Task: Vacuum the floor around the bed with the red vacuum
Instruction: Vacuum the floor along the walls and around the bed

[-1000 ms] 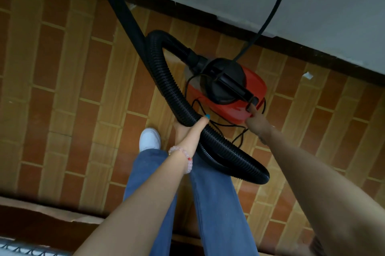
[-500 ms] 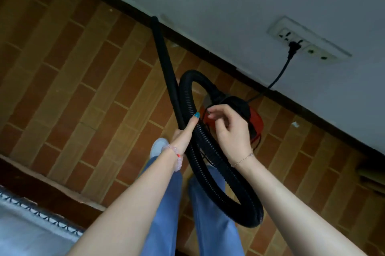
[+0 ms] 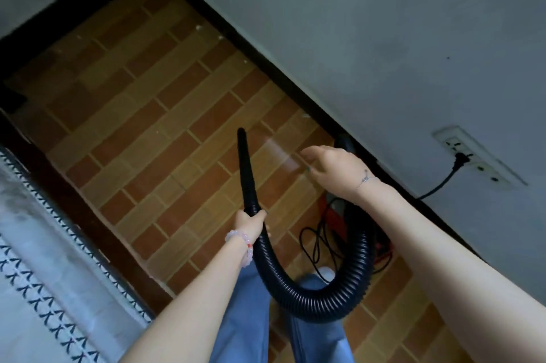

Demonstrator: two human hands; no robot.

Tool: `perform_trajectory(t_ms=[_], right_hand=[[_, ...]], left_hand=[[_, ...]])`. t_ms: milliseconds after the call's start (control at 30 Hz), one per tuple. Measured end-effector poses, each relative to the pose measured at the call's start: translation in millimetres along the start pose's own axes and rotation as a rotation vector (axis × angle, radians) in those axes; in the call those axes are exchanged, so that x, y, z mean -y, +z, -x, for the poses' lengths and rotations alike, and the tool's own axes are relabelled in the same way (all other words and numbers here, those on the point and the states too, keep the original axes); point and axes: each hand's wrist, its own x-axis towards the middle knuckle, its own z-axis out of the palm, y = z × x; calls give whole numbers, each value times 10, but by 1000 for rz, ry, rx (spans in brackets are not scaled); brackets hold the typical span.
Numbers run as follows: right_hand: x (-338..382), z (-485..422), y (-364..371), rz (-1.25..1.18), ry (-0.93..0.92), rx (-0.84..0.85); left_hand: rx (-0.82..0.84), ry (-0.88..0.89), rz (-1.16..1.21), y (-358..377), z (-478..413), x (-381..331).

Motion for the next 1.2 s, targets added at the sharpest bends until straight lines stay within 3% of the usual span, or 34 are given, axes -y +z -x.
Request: perform_trajectory(t_ms=[200,400,767,933,1200], right_hand=[[452,-128,81,63,-38,186],[1070,-249,266,33,-80,412],[1772,-537,165,-176,-51,636],[2149,-846,109,-156,-44,657],[2482,-1113,251,-493,110,717]], left_hand=[[-92,-23,125,-308,243,-148],[-78,-65,254,-598,225,-425],[-3,-17,862,-1392,170,-1061],[8,16,863,-1740,87,-1322],[-40,92,674,-2079,-69,-1565]])
